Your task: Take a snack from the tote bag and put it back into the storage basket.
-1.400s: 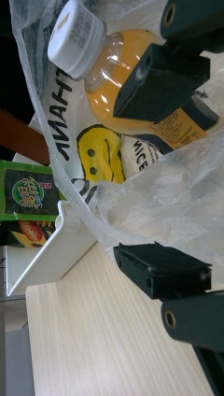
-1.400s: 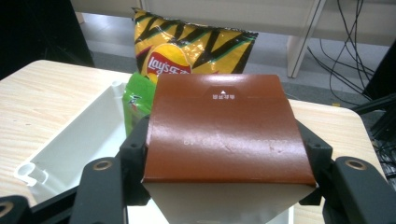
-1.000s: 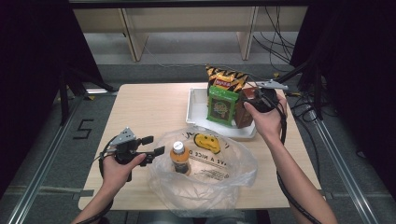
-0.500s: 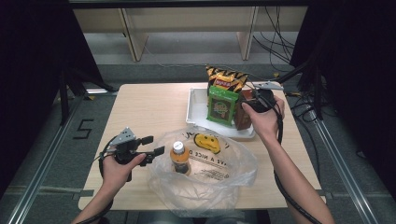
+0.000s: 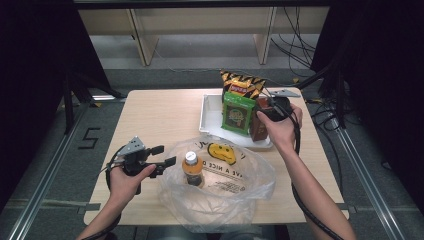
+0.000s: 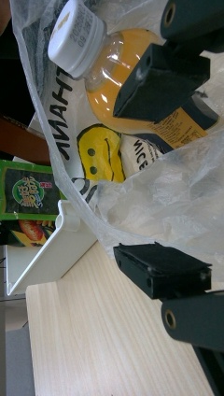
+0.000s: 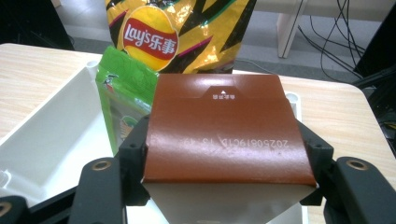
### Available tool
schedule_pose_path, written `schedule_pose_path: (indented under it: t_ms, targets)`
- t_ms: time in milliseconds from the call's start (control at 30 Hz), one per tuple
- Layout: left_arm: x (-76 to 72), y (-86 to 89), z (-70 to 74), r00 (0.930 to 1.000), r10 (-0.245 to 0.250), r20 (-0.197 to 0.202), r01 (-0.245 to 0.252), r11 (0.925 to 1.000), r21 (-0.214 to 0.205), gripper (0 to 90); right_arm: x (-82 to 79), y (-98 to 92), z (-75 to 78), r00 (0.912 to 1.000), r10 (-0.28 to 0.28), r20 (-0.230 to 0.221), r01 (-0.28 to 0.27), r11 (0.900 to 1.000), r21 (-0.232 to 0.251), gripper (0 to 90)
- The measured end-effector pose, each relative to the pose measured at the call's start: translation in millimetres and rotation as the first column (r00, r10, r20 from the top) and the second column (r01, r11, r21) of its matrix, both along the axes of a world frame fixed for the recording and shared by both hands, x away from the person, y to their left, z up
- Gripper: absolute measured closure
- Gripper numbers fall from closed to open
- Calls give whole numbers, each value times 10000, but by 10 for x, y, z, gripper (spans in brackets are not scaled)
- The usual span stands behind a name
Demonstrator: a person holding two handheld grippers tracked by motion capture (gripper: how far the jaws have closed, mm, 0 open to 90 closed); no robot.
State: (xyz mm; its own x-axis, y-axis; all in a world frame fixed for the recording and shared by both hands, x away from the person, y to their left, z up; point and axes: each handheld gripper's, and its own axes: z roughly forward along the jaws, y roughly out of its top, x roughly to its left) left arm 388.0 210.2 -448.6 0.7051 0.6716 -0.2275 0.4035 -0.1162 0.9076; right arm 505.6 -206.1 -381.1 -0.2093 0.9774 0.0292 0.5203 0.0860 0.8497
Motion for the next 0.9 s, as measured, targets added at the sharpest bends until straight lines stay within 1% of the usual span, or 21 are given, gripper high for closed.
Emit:
schedule_pose_path:
  t_ms: [33, 67, 167, 200, 233, 267, 333, 400, 467, 500, 533, 567, 600, 633, 667, 700, 733, 767, 833, 867, 900]
  targets:
    - [1, 0, -1, 10000, -1, -4, 1, 10000, 2, 275, 0, 15, -9, 9999, -98, -45, 99, 9999, 87, 382]
    - [1, 0, -1, 10000, -6, -1, 6, 10000, -2, 275, 9, 5, -19, 10000, -27, -37, 27, 10000, 12, 381]
    - [2, 0, -1, 10000, -3, -4, 3, 10000, -3, 275, 9, 16, -22, 9999, -128, -81, 128, 9999, 13, 377]
    - [2, 0, -1, 10000, -9, -5, 9, 10000, 2, 275, 24, -8, -21, 10000, 76, -25, -76, 9999, -136, 376]
    - [2, 0, -2, 10000, -8, -13, 8, 10000, 0, 275, 27, 0, -23, 10000, 46, -37, -46, 10000, -72, 372]
    - [2, 0, -1, 10000, -13, -6, 13, 10000, 2, 275, 21, 19, -18, 9998, -139, -111, 138, 9999, -21, 368]
    - [2, -1, 0, 10000, -17, 0, 17, 10000, 6, 275, 27, 6, -7, 10000, -40, -45, 40, 10000, -51, 330]
    - [-1, -3, 0, 10000, -4, -25, 3, 10000, -36, 275, 32, 8, -4, 9999, -118, 105, 117, 9999, 62, 292]
    - [-7, -2, 6, 10000, 69, -35, -69, 10000, 30, 275, 20, 5, 8, 9999, -118, 40, 118, 9999, 109, 276]
    - [-5, 0, 6, 10000, 25, 3, -25, 10000, 51, 275, 28, -3, 7, 9997, -158, 182, 157, 9999, 63, 266]
    - [-5, -1, 7, 10000, 32, -1, -32, 10000, 42, 275, 23, -17, 18, 9999, -53, 151, 52, 10000, 61, 263]
    - [-6, -1, 7, 10000, 30, -3, -30, 10000, 36, 275, 13, 2, 27, 9995, -273, 132, 270, 9995, 184, 261]
    - [-6, -2, 7, 10000, 33, -2, -33, 10000, 37, 275, 0, -8, 48, 9998, -185, 124, 181, 9995, 249, 261]
    - [-6, -2, 7, 10000, 7, -1, -7, 10000, 13, 275, 4, -31, 58, 9996, -29, 267, 27, 10000, 79, 259]
    - [-4, -2, 7, 10000, -15, 3, 15, 10000, -6, 274, -9, -31, 77, 9994, -3, 350, -1, 9999, 100, 260]
    - [-4, -4, 8, 10000, -8, 5, 8, 10000, -18, 275, -35, -7, 94, 9995, -164, 286, 155, 9994, 310, 260]
    - [-4, -5, 9, 10000, -3, 5, 3, 10000, -19, 275, -47, -28, 122, 9992, 4, 407, -11, 9999, 173, 262]
    - [-4, -6, 9, 10000, -10, 10, 10, 10000, -23, 275, -73, -9, 142, 9991, -135, 409, 121, 9993, 346, 263]
    - [-9, -6, 13, 10000, 32, 19, -32, 10000, 12, 275, -113, -15, 176, 9991, -123, 405, 106, 9990, 439, 271]
    - [-10, -5, 15, 10000, 31, 25, -31, 10000, 28, 275, -126, -30, 190, 9988, -76, 484, 60, 9994, 338, 277]
    - [-11, -4, 18, 10000, 33, 34, -33, 10000, 35, 275, -141, -63, 201, 9981, 146, 597, -162, 9995, 263, 290]
